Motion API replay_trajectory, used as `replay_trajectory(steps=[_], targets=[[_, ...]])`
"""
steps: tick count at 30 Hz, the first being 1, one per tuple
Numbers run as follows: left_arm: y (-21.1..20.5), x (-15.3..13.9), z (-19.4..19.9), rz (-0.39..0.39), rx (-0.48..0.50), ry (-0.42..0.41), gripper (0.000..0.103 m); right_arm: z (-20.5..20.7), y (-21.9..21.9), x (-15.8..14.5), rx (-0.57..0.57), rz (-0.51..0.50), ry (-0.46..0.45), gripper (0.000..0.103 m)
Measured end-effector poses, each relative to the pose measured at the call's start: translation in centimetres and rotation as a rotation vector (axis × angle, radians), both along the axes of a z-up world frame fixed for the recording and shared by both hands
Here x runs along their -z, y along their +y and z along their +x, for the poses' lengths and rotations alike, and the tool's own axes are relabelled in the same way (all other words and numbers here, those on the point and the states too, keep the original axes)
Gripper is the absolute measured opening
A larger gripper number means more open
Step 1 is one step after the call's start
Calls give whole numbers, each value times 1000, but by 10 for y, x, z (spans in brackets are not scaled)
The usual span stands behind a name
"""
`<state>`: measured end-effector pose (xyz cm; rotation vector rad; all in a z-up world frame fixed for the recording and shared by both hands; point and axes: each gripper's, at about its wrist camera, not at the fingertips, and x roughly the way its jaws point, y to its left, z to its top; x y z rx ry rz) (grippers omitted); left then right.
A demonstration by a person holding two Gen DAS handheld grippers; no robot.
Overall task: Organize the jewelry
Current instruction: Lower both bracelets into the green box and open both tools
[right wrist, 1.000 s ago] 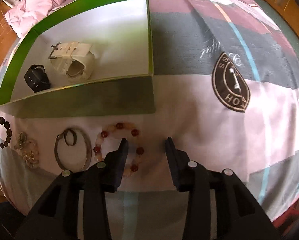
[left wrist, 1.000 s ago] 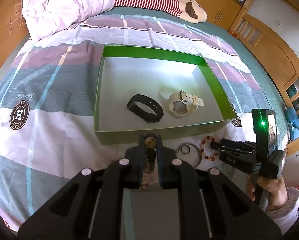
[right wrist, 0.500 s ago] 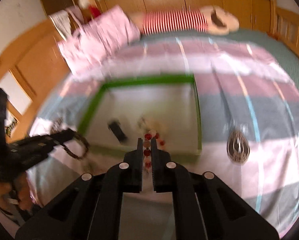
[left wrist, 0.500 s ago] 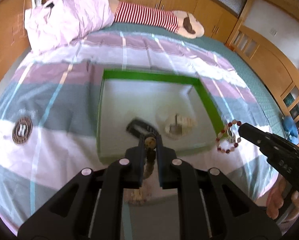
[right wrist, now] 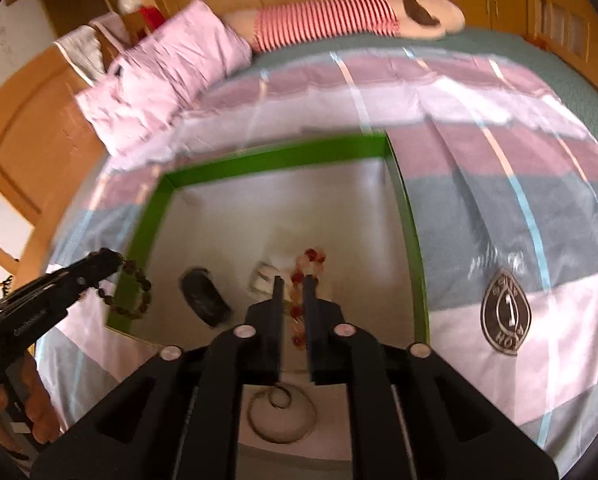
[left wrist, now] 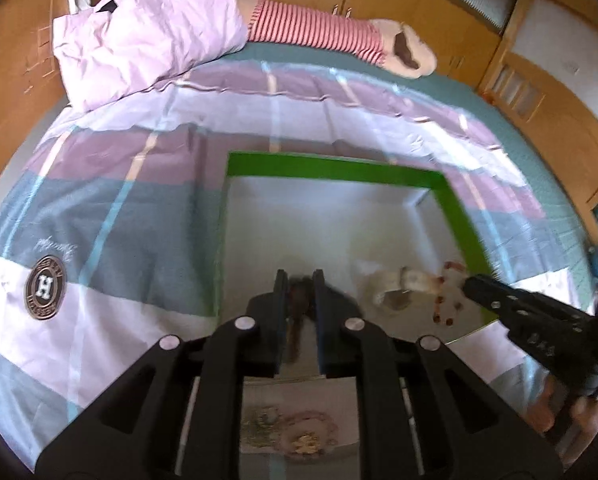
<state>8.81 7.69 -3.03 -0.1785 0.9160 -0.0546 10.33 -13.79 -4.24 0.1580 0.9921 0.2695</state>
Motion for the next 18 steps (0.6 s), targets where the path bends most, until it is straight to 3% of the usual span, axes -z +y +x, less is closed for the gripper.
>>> replay_trajectory(steps=[1,2,4,7,9,13,15,18], targets=[[1,-1,-3,-3,-1,1,21,-3,-1,-2,-2,17,4,28],[2,-4,-8,-15,1,1,37,-7,-1,-5,-12,29,-2,36],[3,-10,-20,-23,3,-12,50,-22,3,-15,-51,15,-34,43],[4,-17,-48,23,24,-12,50,-46,11,-26,-142,24,-55,43],[9,-9,-61,38,11,34,46,-59,20,-24,-203,14,-33,43],[31,34,-61,52,-45,207,33,-71,44,13,-271,-85,64,42],[38,51,-59,35,-56,264,33,-70,44,28,-266,-63,112,42],[37,62,-61,73,-44,286,35,-72,59,39,-314,-22,154,42]])
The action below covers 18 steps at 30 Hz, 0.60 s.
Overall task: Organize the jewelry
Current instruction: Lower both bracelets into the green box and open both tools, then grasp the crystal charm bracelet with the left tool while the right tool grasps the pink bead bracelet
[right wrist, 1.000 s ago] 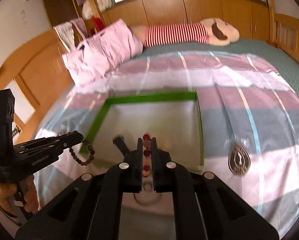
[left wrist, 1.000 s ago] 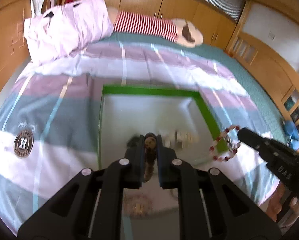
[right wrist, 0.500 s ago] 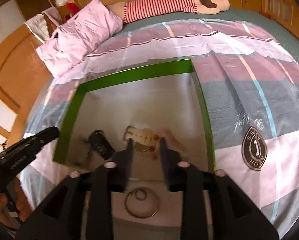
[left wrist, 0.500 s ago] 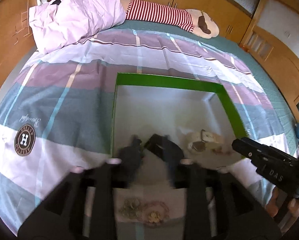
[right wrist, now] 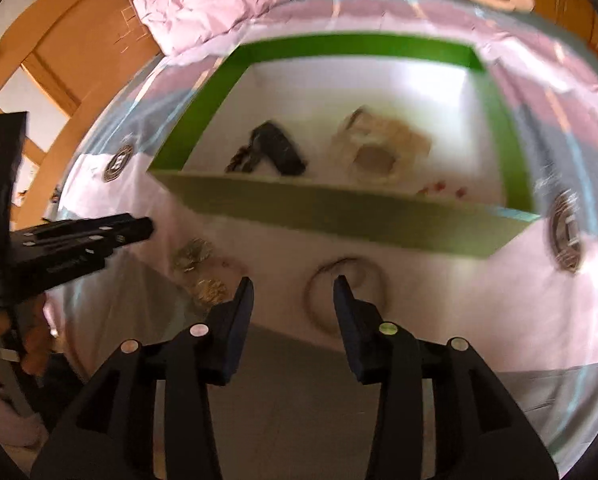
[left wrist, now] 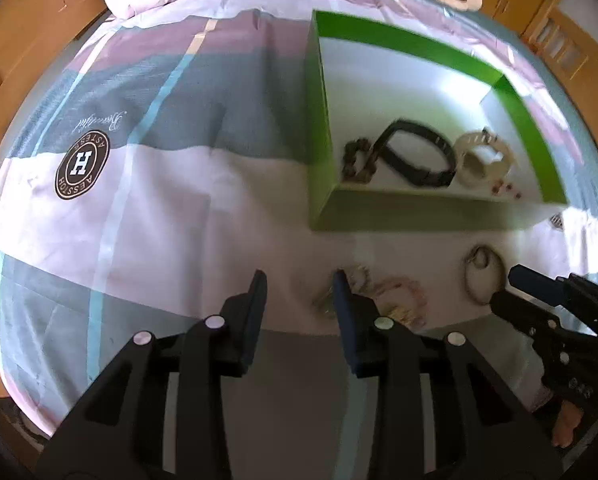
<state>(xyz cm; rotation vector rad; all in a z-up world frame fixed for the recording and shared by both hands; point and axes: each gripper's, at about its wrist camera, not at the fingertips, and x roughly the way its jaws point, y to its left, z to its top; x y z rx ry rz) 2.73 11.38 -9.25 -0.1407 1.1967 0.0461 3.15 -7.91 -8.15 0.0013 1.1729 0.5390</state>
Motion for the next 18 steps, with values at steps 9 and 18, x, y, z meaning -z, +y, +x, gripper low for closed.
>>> replay_trajectory(steps=[9,18], targets=[[-6,18,-8,32,27,49,43,3,49,39,-13,-145,12,42],[-1,16,-7,25,26,56,49,-4,73,43,-86,-221,-92,11]])
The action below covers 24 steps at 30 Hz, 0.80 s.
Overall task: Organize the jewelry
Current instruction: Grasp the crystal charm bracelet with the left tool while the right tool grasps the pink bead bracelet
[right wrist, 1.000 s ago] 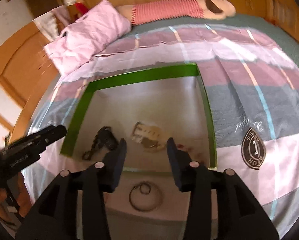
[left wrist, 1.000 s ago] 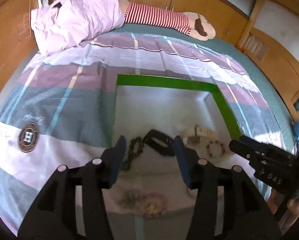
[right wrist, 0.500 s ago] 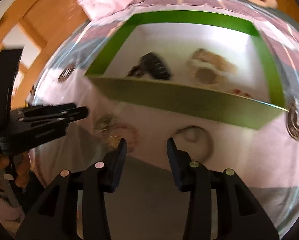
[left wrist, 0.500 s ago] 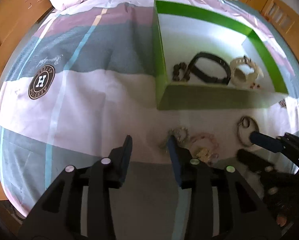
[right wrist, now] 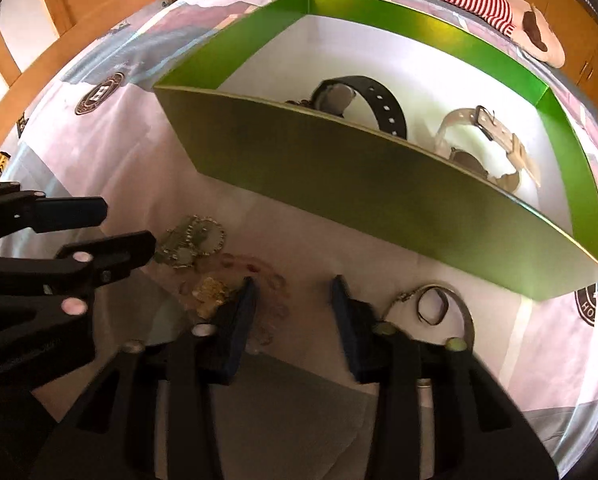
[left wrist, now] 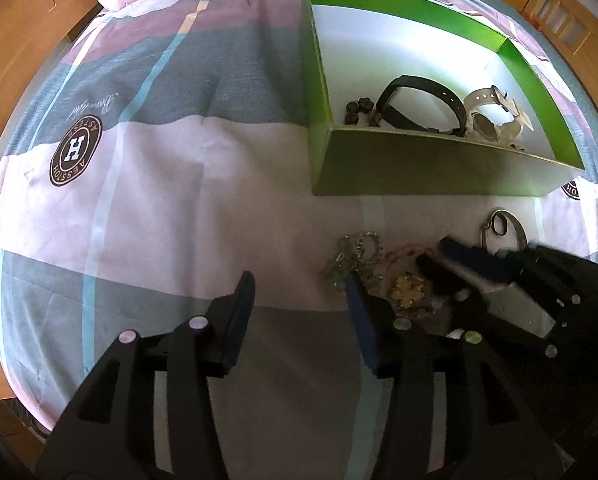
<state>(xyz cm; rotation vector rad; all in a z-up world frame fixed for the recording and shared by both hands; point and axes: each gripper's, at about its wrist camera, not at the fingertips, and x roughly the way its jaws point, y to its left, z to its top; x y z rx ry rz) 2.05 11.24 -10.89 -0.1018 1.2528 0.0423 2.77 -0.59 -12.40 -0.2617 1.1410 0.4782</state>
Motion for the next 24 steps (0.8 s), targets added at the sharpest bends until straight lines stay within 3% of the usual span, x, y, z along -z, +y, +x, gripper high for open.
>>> replay_trajectory(steps=[6,14,21,22,24], targets=[[-8,-1,1,1,6,-14,49,2,-16,-14,27,68,35,8],[-20,-5,2,-15,29,-52,55,2,-65,-78,98,248,-88,8],[-35,5,9,6,47,-48,55,8,-71,-70,120,249,-42,8],[-36,7,11,12,48,-49,52,8,-70,-68,119,244,-36,8],[-38,12,13,20,47,-37,35,6,-71,-68,116,245,-30,8]])
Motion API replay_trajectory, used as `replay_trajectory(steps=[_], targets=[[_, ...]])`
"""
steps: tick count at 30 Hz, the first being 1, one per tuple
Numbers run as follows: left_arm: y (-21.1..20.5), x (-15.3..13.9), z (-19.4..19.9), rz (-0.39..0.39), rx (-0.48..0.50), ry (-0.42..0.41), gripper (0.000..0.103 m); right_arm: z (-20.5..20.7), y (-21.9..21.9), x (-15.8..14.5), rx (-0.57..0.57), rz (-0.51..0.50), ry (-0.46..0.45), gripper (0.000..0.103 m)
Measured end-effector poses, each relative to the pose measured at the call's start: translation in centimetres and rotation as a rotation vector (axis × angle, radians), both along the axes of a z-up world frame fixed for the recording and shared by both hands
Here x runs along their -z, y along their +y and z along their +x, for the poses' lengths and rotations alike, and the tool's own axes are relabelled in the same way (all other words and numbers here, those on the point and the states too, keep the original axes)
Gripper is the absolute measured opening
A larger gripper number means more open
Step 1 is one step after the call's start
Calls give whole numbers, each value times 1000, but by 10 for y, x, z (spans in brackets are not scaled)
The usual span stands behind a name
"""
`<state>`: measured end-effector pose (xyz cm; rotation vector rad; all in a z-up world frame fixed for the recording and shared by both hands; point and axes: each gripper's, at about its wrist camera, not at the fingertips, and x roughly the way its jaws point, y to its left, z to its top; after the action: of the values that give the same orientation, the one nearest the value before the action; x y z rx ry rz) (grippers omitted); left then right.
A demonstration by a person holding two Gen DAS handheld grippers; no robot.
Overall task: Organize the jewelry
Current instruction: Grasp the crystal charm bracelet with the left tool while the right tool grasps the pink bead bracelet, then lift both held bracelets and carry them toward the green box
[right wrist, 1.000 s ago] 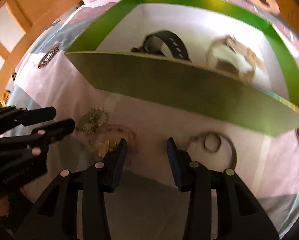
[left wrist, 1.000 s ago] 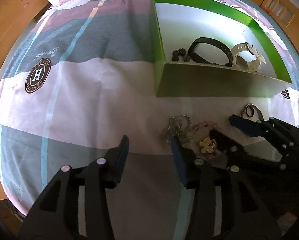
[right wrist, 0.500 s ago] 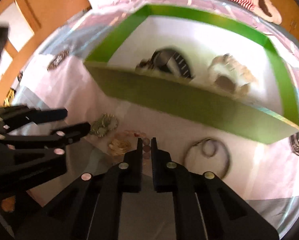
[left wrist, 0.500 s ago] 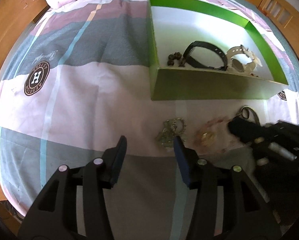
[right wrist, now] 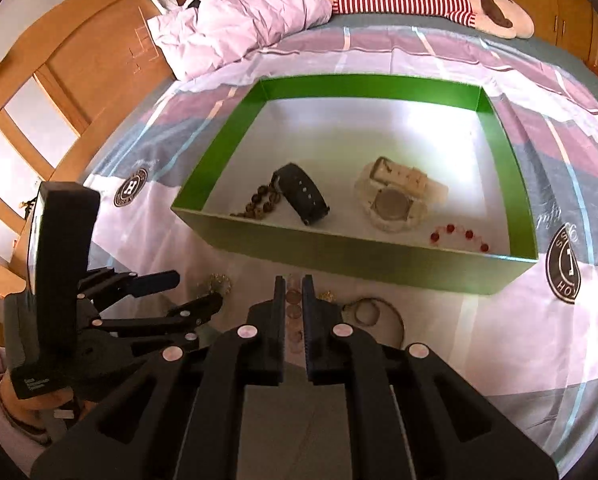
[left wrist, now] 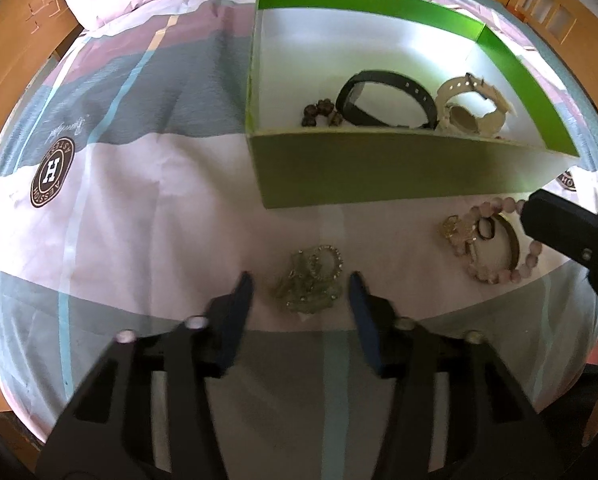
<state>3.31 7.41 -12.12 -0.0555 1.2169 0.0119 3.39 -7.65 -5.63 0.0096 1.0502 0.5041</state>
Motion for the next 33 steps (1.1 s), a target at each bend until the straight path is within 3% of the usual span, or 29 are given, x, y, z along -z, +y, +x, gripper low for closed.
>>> replay_trajectory(steps=[1,6,33], targets=[[0,2,0,-3,-1,7,26,-1,1,1,-1,-1,-2,8],[-1,-3,-5,0,6,-21,19,0,1,0,2,1,-7,8],[0,-23,-16,22,-9,-108,18,0,9,12,-18,-29,20,8]])
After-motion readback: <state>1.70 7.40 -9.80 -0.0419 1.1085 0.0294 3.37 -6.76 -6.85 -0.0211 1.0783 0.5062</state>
